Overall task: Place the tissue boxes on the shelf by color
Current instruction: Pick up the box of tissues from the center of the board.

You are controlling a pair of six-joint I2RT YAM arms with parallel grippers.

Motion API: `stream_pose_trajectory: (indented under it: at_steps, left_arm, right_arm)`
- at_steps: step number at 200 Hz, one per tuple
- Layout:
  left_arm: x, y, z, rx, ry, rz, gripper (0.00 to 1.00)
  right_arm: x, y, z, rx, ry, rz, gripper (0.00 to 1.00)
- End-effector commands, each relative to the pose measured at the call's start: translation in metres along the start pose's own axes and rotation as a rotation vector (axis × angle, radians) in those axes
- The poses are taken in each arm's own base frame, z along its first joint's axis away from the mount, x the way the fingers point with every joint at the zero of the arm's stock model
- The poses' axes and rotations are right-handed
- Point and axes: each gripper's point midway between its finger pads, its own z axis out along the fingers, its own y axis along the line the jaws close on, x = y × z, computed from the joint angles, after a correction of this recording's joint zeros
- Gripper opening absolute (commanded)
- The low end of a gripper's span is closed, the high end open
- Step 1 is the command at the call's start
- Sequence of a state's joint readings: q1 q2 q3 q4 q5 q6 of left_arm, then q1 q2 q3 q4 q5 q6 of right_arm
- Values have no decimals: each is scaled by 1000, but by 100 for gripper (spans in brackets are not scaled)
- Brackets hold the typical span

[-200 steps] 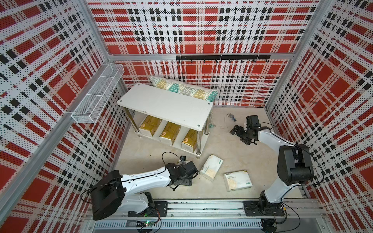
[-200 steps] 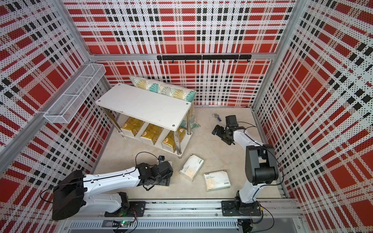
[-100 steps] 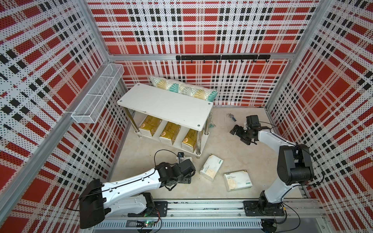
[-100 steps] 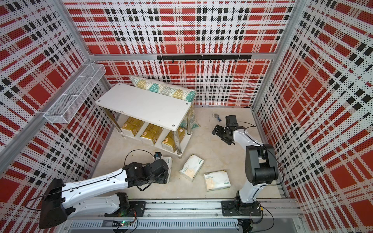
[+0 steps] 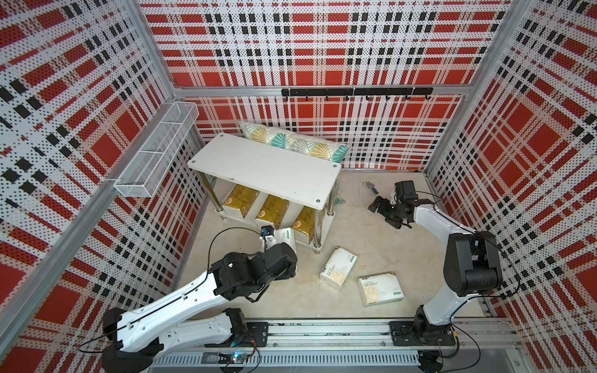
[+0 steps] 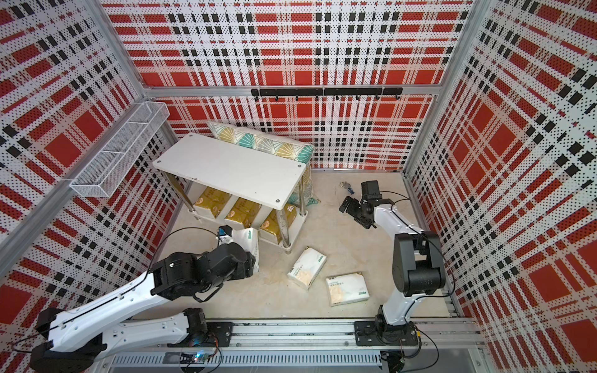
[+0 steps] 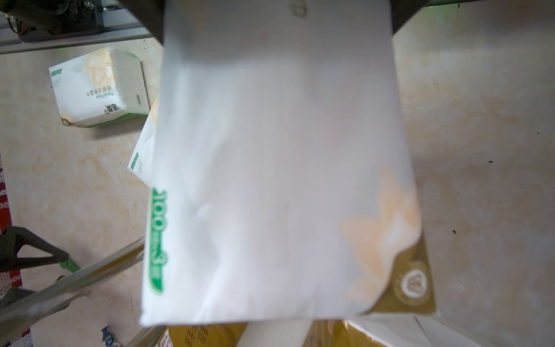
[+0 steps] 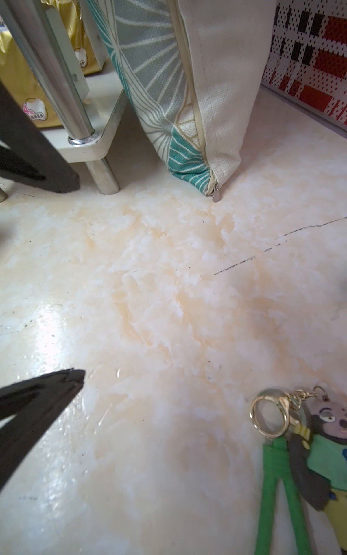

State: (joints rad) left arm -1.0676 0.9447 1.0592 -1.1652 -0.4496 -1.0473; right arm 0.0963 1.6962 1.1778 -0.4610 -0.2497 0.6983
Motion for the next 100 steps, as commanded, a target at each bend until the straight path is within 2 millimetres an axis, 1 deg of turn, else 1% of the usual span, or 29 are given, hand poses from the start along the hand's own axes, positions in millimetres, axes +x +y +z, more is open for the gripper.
stream_pose_trajectory:
  at_steps: [1,21,40,75,100]
  left_arm:
    - [-26,17,-22,-64,-99,-40,74]
    - [-43,21,-38,-85,-151,-53,74]
    - [-55,22,-48,-73,-177,-75,73]
    - [-68,30,-60,-52,-205,-170,71]
    - [-82,33,-73,-9,-278,-261,71]
  right_arm:
    - [-3,6,-2,-3,-2,-11,100]
    - [-2,5,-1,-1,0,-11,100]
    - [-1,4,0,1,5,-12,100]
    - [-4,6,-3,3,-2,-17,100]
    - [-5,7,-1,-4,-3,-13,100]
